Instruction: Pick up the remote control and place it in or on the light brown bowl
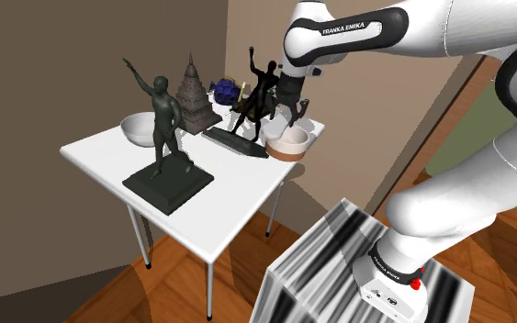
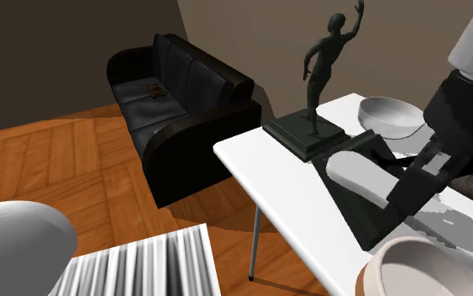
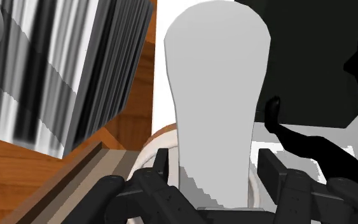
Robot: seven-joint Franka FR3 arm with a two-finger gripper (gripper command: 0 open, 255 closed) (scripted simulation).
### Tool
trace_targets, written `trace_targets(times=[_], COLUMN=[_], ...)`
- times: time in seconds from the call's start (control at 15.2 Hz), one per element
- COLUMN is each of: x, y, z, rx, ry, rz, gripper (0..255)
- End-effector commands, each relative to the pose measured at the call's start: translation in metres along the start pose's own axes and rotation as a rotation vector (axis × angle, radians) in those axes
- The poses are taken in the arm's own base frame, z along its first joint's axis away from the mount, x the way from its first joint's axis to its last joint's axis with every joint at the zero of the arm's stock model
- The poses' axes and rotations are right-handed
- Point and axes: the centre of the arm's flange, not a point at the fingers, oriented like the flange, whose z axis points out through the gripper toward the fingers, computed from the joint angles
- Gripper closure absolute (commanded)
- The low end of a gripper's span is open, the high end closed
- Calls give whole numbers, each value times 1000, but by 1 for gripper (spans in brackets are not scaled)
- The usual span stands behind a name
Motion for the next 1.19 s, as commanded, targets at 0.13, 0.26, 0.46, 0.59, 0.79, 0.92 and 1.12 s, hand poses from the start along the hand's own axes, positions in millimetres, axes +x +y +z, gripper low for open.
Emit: trace_targets(times=[0.13, 0.26, 0.46, 0.59, 0.79, 0.92, 1.12], x=[55, 81, 99, 99, 100, 100, 100], y=[7, 11, 14, 14, 14, 14, 15], z=[-5, -6, 4, 14, 30, 41, 57], rx=[0, 0, 0, 0, 0, 0, 0], ry=[1, 1, 1, 1, 1, 1, 1], rz=[0, 0, 0, 0, 0, 0, 0], gripper=[255, 255, 255, 255, 255, 255, 255])
